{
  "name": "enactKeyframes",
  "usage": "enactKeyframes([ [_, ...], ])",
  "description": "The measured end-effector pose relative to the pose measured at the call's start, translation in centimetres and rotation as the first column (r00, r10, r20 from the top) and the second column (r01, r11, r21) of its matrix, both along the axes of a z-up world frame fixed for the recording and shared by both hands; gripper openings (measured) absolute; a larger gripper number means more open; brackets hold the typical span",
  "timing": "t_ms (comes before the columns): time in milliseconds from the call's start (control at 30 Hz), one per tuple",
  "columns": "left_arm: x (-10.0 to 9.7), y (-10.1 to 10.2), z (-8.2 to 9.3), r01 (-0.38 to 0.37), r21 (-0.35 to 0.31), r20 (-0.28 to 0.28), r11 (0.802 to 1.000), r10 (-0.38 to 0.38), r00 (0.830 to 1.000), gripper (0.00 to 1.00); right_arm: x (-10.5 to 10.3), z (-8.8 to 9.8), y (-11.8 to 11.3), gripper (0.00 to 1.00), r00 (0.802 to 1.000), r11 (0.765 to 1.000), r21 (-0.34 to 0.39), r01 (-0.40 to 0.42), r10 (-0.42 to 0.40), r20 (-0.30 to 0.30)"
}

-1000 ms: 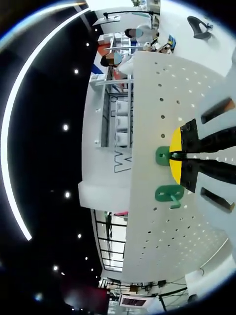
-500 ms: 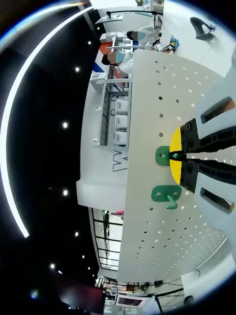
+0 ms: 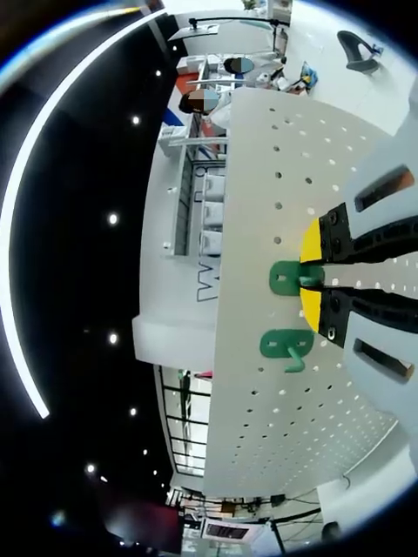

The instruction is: Insert the hook assembly into the mounting plate slot until the hook locks in place.

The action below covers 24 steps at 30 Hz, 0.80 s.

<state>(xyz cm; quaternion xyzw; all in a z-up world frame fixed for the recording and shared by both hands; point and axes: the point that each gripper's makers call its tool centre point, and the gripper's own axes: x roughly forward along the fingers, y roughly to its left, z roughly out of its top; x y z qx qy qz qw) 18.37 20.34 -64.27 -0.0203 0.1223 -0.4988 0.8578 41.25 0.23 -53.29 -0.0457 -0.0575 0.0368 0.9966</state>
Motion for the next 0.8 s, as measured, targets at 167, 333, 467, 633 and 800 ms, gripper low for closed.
enactKeyframes([
  [167,0.0,0.0,0.0,0.000,0.001,0.001,1.000,0.000,1.000,0.90,-0.1,-0.5,-0.3,0.11,1.000,1.000,0.000,0.003,-0.003,-0.011],
  [333,0.0,0.1,-0.1,0.000,0.002,0.000,1.000,0.000,1.000,0.90,-0.4,-0.9,-0.4,0.17,1.000,1.000,0.005,0.001,-0.001,-0.019],
  [467,0.0,0.1,0.0,0.000,0.001,0.001,1.000,0.000,1.000,0.91,-0.7,-1.4,-0.3,0.23,0.999,1.000,-0.003,-0.010,0.010,-0.032],
  [633,-0.1,0.1,0.0,0.001,0.000,0.002,1.000,-0.001,1.000,0.91,-1.2,-1.9,-0.4,0.29,0.999,1.000,-0.001,-0.017,0.017,-0.042],
  [800,-0.1,0.1,0.0,0.000,0.001,0.001,1.000,0.000,1.000,0.91,-1.6,-2.5,-0.3,0.37,0.998,0.999,0.002,-0.033,0.033,-0.061],
])
